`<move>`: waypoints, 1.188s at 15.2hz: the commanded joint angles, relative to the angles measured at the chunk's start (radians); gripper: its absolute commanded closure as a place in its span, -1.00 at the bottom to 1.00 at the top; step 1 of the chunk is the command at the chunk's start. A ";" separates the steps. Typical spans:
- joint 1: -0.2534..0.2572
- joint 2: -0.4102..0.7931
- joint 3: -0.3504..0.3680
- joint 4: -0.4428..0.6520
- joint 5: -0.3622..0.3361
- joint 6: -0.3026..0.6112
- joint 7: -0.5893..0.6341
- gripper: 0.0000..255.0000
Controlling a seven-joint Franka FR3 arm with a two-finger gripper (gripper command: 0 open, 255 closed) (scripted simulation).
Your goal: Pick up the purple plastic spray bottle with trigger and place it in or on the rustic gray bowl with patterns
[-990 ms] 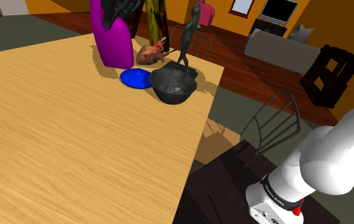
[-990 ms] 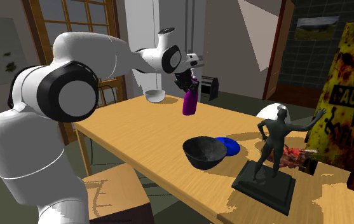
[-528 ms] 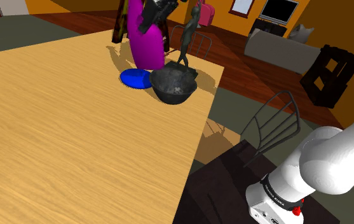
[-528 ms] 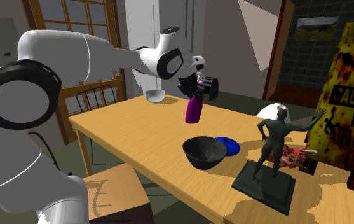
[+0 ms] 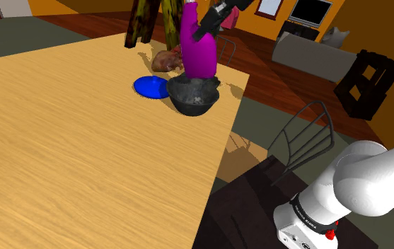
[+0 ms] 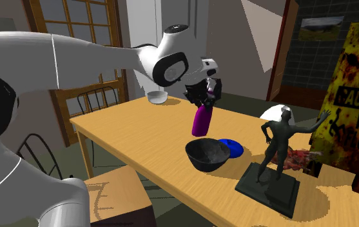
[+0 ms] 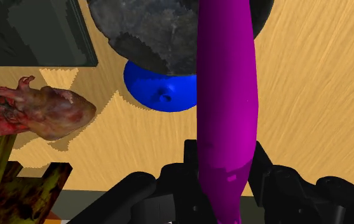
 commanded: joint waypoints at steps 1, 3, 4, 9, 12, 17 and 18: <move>-0.003 -0.036 -0.044 -0.030 0.012 -0.017 -0.053 1.00; -0.005 -0.060 -0.073 -0.064 0.019 -0.015 -0.088 1.00; -0.004 -0.062 -0.072 -0.078 0.021 -0.002 -0.091 1.00; 0.002 -0.064 -0.069 -0.147 0.033 0.063 -0.106 1.00; 0.006 -0.063 -0.068 -0.186 0.042 0.103 -0.115 1.00; 0.009 -0.061 -0.067 -0.212 0.048 0.130 -0.122 1.00; 0.009 -0.061 -0.067 -0.212 0.048 0.130 -0.122 1.00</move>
